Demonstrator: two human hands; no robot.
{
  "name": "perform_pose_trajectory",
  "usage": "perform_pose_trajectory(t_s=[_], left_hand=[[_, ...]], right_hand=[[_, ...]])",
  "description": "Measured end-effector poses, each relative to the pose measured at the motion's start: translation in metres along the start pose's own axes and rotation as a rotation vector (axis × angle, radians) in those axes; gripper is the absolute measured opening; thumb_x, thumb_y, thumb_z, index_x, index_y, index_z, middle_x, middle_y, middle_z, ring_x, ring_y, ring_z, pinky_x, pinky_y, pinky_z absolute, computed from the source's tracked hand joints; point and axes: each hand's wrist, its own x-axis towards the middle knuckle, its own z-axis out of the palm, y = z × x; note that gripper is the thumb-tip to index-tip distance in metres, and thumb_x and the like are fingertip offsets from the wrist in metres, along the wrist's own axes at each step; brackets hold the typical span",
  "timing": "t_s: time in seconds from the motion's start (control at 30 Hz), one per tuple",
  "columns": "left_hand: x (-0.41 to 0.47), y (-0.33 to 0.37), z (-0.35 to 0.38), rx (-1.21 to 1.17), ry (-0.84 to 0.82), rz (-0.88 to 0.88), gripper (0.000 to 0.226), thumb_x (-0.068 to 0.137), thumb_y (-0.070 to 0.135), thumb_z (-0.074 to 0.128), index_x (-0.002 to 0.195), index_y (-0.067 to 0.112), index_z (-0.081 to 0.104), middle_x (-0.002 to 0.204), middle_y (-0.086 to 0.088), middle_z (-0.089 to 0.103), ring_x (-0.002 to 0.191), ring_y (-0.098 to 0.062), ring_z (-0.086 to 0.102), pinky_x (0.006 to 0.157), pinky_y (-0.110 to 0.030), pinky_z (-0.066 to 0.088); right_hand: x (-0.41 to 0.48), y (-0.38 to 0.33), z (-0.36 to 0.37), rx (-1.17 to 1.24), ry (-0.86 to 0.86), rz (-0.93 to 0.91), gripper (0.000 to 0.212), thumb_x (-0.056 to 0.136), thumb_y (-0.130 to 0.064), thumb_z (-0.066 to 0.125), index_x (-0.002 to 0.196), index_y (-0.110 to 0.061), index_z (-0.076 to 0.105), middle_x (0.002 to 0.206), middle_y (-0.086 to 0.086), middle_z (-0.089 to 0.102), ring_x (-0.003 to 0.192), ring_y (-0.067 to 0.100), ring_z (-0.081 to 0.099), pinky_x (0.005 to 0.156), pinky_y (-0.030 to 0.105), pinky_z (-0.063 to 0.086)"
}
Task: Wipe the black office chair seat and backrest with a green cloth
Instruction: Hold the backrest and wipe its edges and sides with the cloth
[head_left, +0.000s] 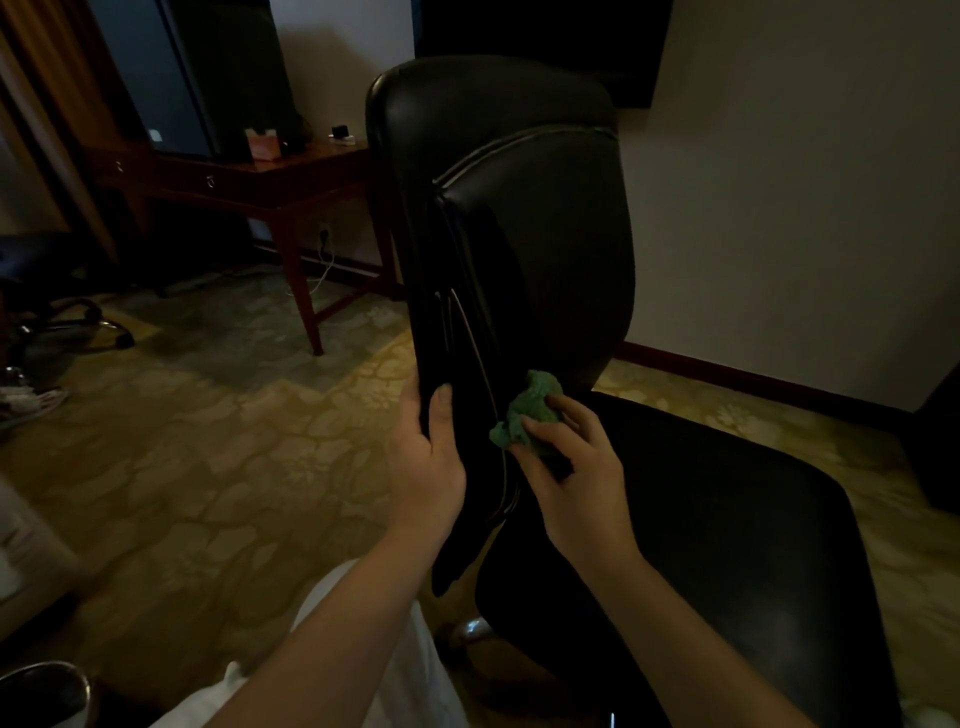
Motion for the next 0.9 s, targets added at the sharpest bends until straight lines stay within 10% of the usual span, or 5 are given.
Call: perform_pose_trajectory(t_s=[0.9], left_hand=[[0.0,-0.002,-0.003,-0.052,-0.024,-0.025,0.054,0.097,0.052,0.041,0.144,0.028,0.048,0.128,0.013,0.063,0.119,-0.003,0.058,0.103,-0.037,0.049]], right_hand=[[-0.004,0.017,-0.006,0.02,0.022,-0.072,0.025,0.089,-0.014,0.068,0.114,-0.013,0.07,0.135,-0.006,0.05,0.126,-0.001,0.048,0.101,0.012,0.042]])
